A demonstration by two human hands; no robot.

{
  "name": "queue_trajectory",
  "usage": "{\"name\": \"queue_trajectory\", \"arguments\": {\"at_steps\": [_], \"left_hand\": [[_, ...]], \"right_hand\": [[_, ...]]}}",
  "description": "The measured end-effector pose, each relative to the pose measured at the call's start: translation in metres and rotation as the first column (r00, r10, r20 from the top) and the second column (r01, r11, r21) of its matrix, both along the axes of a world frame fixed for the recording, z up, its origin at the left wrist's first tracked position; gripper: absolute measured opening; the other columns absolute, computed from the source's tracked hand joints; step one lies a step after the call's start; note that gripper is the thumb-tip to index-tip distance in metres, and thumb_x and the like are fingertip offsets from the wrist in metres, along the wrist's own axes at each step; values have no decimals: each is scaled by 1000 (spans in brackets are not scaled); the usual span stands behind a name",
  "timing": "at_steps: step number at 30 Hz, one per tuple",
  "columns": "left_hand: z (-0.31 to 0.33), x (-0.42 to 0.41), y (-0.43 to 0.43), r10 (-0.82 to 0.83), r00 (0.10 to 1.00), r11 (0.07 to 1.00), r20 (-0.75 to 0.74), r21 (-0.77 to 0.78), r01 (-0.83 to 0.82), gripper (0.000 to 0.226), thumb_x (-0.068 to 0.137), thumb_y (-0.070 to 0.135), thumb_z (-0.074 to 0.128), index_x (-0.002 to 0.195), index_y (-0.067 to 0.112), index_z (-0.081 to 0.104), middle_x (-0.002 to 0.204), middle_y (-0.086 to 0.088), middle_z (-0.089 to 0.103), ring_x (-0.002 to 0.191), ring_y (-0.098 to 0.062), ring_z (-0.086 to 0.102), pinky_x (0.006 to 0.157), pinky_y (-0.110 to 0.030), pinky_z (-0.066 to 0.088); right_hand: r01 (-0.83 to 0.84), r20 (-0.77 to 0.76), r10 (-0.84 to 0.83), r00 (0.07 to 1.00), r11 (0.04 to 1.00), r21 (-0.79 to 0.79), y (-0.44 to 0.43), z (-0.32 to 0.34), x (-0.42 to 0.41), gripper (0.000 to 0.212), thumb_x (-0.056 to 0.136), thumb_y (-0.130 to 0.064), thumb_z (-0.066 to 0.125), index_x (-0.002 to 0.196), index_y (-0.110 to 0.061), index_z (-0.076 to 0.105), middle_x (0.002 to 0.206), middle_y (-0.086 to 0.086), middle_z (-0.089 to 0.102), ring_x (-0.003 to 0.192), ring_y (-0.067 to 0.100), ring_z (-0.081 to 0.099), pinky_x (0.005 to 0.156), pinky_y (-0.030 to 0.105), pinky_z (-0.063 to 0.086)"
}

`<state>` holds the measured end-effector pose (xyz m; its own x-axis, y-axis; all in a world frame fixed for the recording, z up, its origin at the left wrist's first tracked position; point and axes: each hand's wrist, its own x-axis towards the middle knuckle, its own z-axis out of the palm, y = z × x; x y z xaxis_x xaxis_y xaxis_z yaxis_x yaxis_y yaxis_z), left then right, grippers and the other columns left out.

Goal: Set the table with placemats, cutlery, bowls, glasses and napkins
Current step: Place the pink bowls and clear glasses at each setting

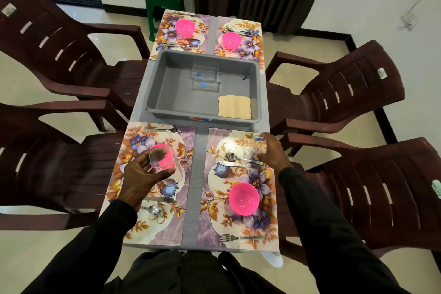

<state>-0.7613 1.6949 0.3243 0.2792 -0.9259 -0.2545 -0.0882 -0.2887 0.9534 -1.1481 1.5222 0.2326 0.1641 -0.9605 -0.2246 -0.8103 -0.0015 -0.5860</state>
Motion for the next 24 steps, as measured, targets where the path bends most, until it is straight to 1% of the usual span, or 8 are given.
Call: {"name": "queue_trajectory", "arguments": {"at_steps": [3, 7, 11, 13, 16, 18, 20, 24], "left_hand": [[1, -1, 0, 0, 1000, 1000, -4, 0, 0, 68, 68, 11, 90, 131, 9, 66, 126, -3, 71, 122, -20, 65, 104, -47, 54], [2, -3, -1, -2, 1000, 1000, -19, -1, 2, 67, 68, 8, 89, 130, 8, 66, 126, -3, 72, 122, -18, 65, 103, -44, 54], [1, -2, 0, -1, 1000, 1000, -15, -2, 1, 66, 70, 8, 90, 131, 9, 65, 126, -2, 72, 123, -18, 64, 103, -43, 54], [0, -2, 0, 2, 1000, 1000, -16, -6, -2, 66, 70, 6, 89, 131, 9, 66, 126, -2, 72, 122, -18, 65, 102, -43, 54], [0, -2, 2, 1, 1000, 1000, -7, -15, -1, 65, 71, 6, 89, 131, 9, 66, 126, -2, 71, 122, -18, 65, 101, -38, 55], [-1, -2, 2, 5, 1000, 1000, -5, -13, -5, 65, 71, 7, 89, 131, 9, 66, 127, -2, 71, 122, -17, 65, 102, -38, 54], [-2, -3, 2, 6, 1000, 1000, -4, -8, -6, 64, 71, 8, 89, 131, 10, 66, 126, -1, 72, 122, -17, 65, 103, -41, 54], [-3, -6, 2, 8, 1000, 1000, -15, -1, -8, 64, 70, 9, 90, 130, 11, 67, 125, 1, 72, 121, -16, 65, 104, -45, 54]], "right_hand": [[8, -25, -8, 1000, 1000, -2, 0, 0, 0, 70, 74, -20, 90, 133, -18, 52, 131, 6, 57, 118, 23, 57, 95, 36, 54], [20, -10, -20, 1000, 1000, 1, 2, 1, 2, 73, 75, -20, 89, 136, -17, 50, 133, 7, 57, 119, 23, 58, 96, 35, 54], [24, -7, -24, 1000, 1000, 17, 2, 3, 0, 82, 75, -21, 90, 143, -15, 45, 140, 8, 54, 125, 25, 55, 104, 40, 51], [20, -9, -20, 1000, 1000, 11, 2, 6, -2, 84, 74, -23, 91, 144, -16, 44, 139, 7, 53, 125, 25, 55, 104, 44, 51], [24, -6, -24, 1000, 999, -30, 8, 22, -1, 80, 78, -20, 88, 144, -17, 43, 142, 7, 50, 128, 26, 52, 104, 35, 48], [46, 32, -44, 999, 996, -74, 14, 36, 3, 79, 82, -13, 84, 148, -15, 42, 148, 9, 45, 133, 26, 48, 105, 34, 44], [65, 103, -51, 993, 989, -132, 20, 51, 11, 74, 84, -13, 82, 147, -16, 44, 149, 7, 45, 133, 23, 48, 107, 38, 47], [80, 273, -34, 962, 984, -159, 34, 74, 39, 53, 85, -10, 80, 133, -16, 58, 130, 2, 61, 116, 13, 61, 97, 31, 55]]}}
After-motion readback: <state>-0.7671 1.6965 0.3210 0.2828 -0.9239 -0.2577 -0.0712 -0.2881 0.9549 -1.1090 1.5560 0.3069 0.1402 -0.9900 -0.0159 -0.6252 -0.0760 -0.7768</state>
